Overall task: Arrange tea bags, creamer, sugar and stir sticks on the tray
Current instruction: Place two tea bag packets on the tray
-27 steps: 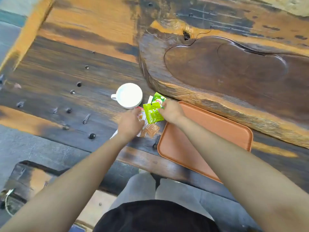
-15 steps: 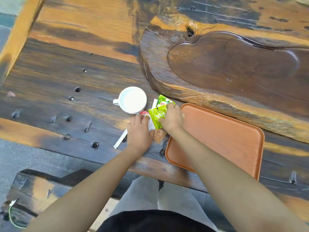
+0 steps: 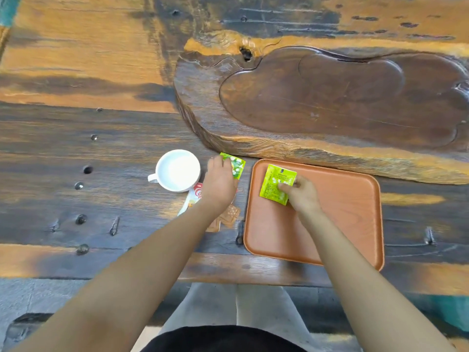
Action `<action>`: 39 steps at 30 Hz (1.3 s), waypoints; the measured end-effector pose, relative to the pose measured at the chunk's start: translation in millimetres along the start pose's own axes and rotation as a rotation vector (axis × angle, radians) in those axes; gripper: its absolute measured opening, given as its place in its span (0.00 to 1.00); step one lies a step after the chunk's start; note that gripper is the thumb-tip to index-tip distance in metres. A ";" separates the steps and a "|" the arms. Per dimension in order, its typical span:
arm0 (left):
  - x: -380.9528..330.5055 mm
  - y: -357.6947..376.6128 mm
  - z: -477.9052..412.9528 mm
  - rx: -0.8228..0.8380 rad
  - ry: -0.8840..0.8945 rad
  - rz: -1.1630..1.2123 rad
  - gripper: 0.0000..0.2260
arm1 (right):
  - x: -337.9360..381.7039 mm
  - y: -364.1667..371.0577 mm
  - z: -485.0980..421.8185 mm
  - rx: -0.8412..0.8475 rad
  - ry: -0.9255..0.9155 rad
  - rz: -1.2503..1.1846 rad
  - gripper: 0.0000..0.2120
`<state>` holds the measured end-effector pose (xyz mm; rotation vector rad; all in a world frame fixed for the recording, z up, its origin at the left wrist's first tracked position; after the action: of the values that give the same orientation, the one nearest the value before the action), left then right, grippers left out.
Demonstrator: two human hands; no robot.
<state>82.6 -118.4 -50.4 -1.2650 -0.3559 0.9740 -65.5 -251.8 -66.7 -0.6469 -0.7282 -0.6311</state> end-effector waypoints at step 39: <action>-0.3 -11.8 57.6 -0.017 -0.567 1.362 0.13 | -30.0 -49.8 23.8 -0.154 0.021 0.132 0.07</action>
<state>46.6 -82.0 -21.6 -1.1500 0.1479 2.5020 -127.7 -257.7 -60.5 -0.8225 -0.6157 -0.5751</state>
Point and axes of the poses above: each hand's wrist, its own z-axis away from the middle knuckle, its own y-axis out of the palm, x = y × z, the point moved 7 cm from there along -z, towards the middle knuckle, and after that the axes turned 8 degrees about -z, right-handed, at the moved point
